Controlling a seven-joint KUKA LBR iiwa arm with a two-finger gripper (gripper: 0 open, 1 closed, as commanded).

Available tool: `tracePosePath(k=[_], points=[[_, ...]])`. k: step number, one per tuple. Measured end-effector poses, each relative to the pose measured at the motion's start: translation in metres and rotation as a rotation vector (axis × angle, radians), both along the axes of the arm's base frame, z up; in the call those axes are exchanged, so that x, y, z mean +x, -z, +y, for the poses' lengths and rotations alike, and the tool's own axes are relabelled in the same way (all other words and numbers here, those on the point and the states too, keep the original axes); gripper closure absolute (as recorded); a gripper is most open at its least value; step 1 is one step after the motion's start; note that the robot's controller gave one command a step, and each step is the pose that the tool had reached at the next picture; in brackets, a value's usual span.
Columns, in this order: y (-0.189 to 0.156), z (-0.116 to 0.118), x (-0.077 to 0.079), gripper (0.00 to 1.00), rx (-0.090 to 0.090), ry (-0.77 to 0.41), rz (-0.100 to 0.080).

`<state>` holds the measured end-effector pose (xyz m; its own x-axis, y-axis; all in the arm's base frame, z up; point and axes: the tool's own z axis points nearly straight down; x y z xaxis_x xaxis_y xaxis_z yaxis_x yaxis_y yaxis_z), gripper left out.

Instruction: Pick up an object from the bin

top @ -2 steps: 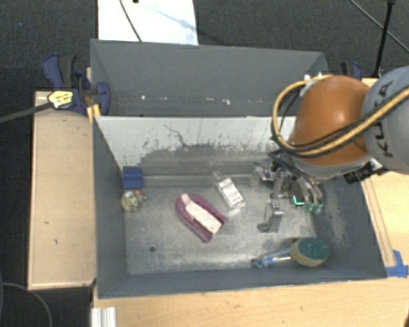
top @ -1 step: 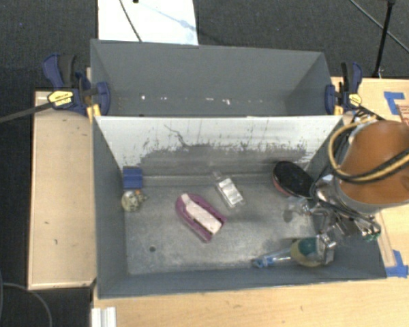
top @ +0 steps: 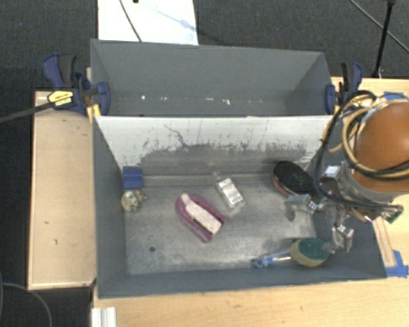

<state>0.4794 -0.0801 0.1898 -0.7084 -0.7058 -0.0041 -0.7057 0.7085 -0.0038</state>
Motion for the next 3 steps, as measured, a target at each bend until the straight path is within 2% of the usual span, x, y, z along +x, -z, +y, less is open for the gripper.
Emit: tracePosePath(k=[1,2,3], points=[[0.122,-0.028,0.016,0.0,-0.001,-0.022,0.014],[0.118,-0.027,0.019,1.0,-0.001,-0.021,0.002],[-0.072,-0.02,0.036,1.0,-0.002,-0.066,-0.005]])
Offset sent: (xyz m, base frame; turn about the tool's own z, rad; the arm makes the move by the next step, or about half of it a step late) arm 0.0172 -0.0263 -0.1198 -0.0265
